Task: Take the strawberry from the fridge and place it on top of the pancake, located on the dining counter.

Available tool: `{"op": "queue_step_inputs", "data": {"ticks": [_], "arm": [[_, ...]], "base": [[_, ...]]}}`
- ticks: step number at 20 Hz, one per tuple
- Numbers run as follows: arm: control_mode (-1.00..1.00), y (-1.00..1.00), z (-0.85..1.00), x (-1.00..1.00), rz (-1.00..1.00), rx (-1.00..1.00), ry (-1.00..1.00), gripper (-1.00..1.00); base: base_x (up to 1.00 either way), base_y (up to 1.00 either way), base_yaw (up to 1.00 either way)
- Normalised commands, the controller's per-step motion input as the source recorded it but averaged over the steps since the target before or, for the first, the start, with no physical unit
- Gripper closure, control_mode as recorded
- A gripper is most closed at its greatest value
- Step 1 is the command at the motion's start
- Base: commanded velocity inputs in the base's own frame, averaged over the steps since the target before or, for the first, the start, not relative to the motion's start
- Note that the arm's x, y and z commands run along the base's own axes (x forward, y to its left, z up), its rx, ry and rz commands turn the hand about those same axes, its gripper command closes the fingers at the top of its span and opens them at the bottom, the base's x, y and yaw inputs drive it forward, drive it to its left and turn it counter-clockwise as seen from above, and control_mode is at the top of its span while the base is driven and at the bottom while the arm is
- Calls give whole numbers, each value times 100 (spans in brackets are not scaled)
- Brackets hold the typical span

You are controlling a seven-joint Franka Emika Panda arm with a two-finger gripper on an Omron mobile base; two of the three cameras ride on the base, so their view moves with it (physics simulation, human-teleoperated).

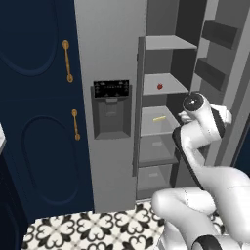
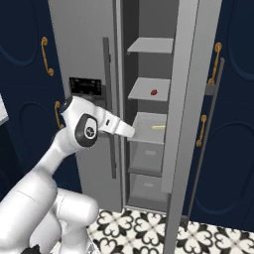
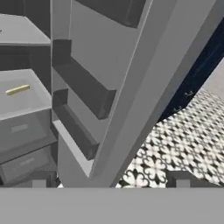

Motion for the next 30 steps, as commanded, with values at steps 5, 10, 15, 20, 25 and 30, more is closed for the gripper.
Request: {"op": "queue_step_inputs", "data": {"ticks": [5,10,15,20,25,30], "arm": [[-100,66,0,-24,21,16,-8,-100],[-100,62,0,-24,22,15,-8,-100],[-100,51,0,-27,22,16,-3,-100],[-100,22,17,-60,10,5,3,-100],[-100,-4,19,-71,1,0,2,-100],[-100,-2,-9,-28,0,0,4,-100]], "base": [[0,0,0],[0,0,0],[0,0,0],[0,0,0],[0,0,0],[0,0,0]]}}
